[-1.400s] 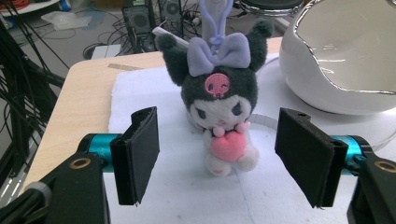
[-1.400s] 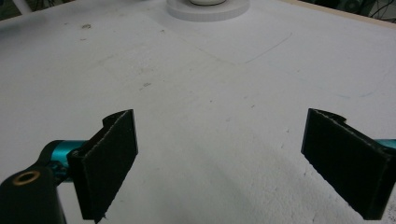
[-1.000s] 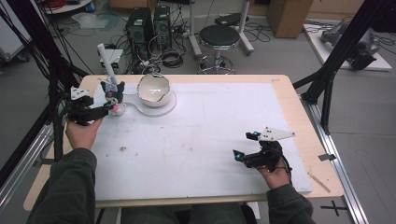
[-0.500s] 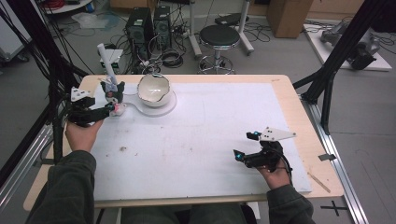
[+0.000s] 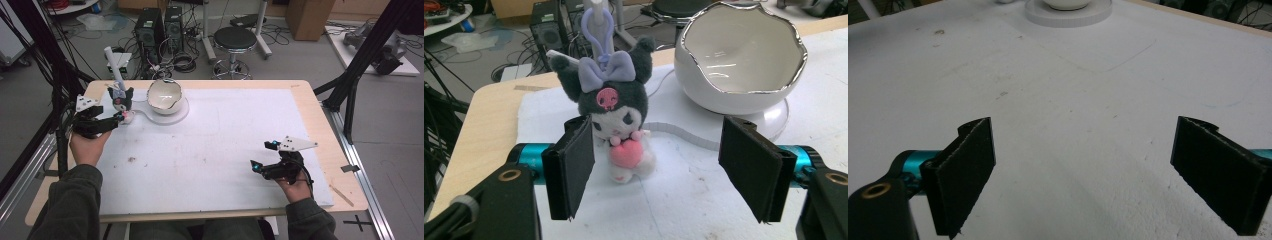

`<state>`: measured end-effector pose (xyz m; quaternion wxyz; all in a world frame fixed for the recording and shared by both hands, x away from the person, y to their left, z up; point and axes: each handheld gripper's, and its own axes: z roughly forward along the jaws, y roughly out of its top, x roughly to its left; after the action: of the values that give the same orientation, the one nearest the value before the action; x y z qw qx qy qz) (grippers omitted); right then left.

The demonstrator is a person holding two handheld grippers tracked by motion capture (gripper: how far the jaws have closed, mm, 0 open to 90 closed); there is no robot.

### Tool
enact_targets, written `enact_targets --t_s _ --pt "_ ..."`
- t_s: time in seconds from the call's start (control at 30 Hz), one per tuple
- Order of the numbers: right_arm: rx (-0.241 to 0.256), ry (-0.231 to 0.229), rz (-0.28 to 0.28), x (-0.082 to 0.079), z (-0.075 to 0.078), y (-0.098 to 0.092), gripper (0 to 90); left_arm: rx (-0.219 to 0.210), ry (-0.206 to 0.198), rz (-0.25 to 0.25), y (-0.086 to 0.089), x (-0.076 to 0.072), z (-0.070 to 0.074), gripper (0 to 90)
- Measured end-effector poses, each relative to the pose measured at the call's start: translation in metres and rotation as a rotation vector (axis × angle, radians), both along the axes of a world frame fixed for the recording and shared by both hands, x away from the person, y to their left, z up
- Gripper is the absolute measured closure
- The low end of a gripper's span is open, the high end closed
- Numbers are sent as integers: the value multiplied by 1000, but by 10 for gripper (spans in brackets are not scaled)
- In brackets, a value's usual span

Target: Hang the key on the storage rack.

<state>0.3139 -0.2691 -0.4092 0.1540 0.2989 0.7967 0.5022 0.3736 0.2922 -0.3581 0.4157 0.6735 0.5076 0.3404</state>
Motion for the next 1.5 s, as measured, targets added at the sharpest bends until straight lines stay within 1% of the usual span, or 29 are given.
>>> enact_targets --t_s 0.2,0.27,0.33,0.47,0.73,0.77,1.27,1.43,1.5 --pt "-1 -2 -3 -1 0 0 96 3 -2 -14 -3 -5 -1 306" --pt "-3 -8 -4 0 0 0 96 -3 -6 -19 -3 -6 -2 306" --pt "-2 -7 -5 0 0 0 96 -1 1 -24 -4 -7 -2 305" --pt "-1 0 -10 -1 0 0 96 -2 -6 -36 -7 -10 -2 305" --pt "0 -2 -9 -1 0 -1 96 -3 -3 -56 -11 -15 -4 305" --pt "-2 -5 -9 -1 0 -1 96 -7 -7 -60 -11 -16 -4 304" --pt "-1 -7 -13 -2 1 -1 96 -12 -13 -97 -18 -27 -4 304" --pt "-2 -8 -12 -2 1 -1 96 -4 -13 -111 -21 -31 -3 303" --pt "-2 -7 -12 -2 1 -1 96 -8 -15 -115 -22 -32 -2 301"
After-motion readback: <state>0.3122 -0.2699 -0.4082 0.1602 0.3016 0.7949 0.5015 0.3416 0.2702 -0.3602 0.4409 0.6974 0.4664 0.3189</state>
